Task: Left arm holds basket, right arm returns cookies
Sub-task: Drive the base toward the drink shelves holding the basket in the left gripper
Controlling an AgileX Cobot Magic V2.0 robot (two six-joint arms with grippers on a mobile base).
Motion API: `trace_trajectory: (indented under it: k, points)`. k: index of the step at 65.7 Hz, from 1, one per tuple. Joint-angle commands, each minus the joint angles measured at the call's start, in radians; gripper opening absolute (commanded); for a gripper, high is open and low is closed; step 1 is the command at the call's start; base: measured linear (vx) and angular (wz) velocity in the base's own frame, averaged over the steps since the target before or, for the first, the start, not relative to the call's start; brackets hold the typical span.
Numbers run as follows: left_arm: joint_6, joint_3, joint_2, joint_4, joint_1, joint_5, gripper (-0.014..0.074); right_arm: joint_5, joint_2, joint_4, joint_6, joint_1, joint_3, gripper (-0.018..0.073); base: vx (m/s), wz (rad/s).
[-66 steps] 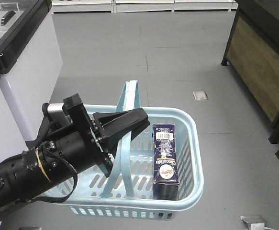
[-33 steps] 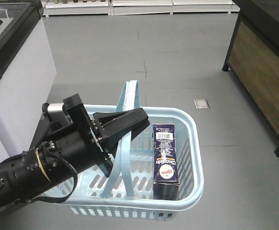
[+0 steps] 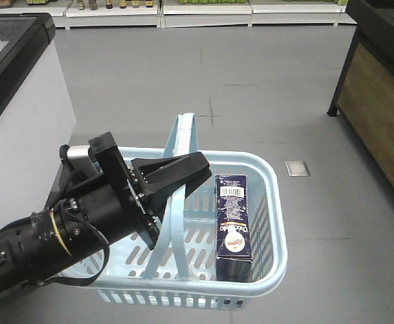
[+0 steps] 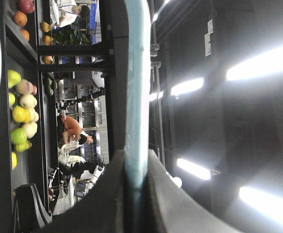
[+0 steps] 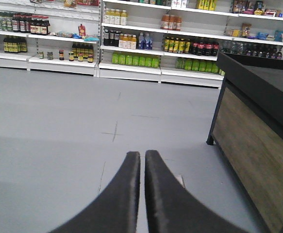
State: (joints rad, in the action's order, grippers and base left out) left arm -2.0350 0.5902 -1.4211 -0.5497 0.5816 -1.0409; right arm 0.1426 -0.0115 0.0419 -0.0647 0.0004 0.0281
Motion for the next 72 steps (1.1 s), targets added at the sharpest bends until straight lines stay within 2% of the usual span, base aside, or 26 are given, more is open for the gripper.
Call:
trace_trajectory:
  k: [1, 72]
  points:
    - [0.0, 0.027, 0.041, 0.044, 0.007, -0.115, -0.0003, -0.076, -0.011, 0.005, -0.005, -0.001, 0.018, -0.0003, 0.42, 0.03]
    - [0.0, 0.027, 0.041, 0.045, 0.007, -0.114, -0.0003, -0.076, -0.011, 0.005, -0.005, -0.001, 0.018, -0.0003, 0.51, 0.02]
